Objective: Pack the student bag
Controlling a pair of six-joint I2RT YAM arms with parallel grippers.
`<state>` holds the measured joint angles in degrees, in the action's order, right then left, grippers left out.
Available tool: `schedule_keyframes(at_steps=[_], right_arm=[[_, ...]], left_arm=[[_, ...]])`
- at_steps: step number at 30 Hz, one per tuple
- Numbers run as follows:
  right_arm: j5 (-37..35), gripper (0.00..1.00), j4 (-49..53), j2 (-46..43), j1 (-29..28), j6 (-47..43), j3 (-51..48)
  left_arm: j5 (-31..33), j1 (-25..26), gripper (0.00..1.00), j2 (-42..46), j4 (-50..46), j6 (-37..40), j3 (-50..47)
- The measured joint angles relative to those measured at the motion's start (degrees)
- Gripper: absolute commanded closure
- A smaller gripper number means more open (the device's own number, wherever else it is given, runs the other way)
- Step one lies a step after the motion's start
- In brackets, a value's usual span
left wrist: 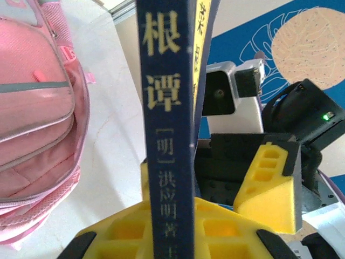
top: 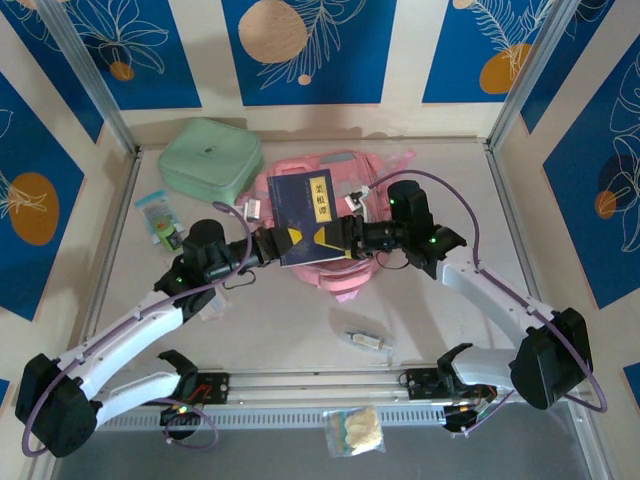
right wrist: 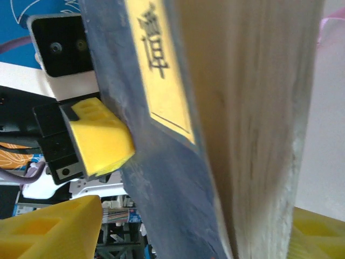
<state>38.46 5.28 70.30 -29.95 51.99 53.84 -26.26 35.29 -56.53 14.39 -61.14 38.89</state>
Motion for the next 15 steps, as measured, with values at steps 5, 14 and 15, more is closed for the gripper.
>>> schedule_keyframes(at_steps=[5,14,15], right_arm=[[-0.8,0.58,1.6,-1.8,0.1,-1.0,0.2],[-3.2,0.93,7.5,-1.8,0.1,-3.4,1.4],[-3.6,0.94,8.0,-1.8,0.1,-3.7,1.5]], left_arm=[[1.5,0.0,1.00,0.6,-4.7,3.2,1.7],[2.4,0.1,0.98,0.4,-8.0,6.1,1.9],[2.5,0.1,0.95,0.4,-8.5,6.5,2.1]])
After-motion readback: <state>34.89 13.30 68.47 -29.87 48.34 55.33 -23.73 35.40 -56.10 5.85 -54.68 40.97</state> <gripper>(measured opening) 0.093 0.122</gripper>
